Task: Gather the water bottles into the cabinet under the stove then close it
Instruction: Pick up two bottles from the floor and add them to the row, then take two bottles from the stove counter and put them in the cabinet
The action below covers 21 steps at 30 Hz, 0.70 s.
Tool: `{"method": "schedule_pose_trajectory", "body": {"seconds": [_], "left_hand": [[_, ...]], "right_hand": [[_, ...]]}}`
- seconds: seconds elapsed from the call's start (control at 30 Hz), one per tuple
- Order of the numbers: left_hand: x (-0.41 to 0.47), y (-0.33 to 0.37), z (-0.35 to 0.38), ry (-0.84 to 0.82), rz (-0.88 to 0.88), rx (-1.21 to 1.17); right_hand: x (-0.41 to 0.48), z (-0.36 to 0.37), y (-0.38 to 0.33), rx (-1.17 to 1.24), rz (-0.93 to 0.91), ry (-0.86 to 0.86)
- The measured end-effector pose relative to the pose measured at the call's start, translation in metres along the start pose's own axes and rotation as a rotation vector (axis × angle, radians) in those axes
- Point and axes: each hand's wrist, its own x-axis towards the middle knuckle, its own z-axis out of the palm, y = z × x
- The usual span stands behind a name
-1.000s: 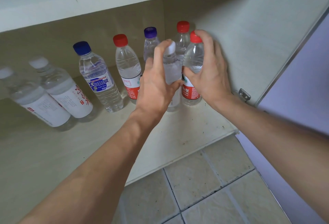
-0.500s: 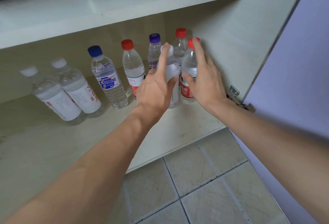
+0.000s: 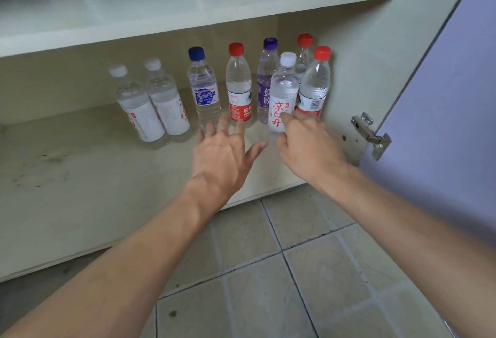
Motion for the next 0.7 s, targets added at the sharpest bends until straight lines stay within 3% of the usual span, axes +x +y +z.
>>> {"method": "schedule_pose_trajectory", "body": {"seconds": [0.27,0.37,0.7], "left_hand": [[-0.083,-0.017,-0.108,-0.213,-0.157,0.036],[-0.116,-0.019,-0.181,-0.270,-0.176,0.041],[-0.248,0.001,-0.501,-0.230,-0.320,-0.114]], "right_hand": [[-0.050,-0.080,-0.071,-0.045,0.029,-0.176],[-0.078,-0.138,-0.100,-0.073,0.013,-0.226],[-0.203,-0.431,-0.188,0.058,0.056,-0.289]]}}
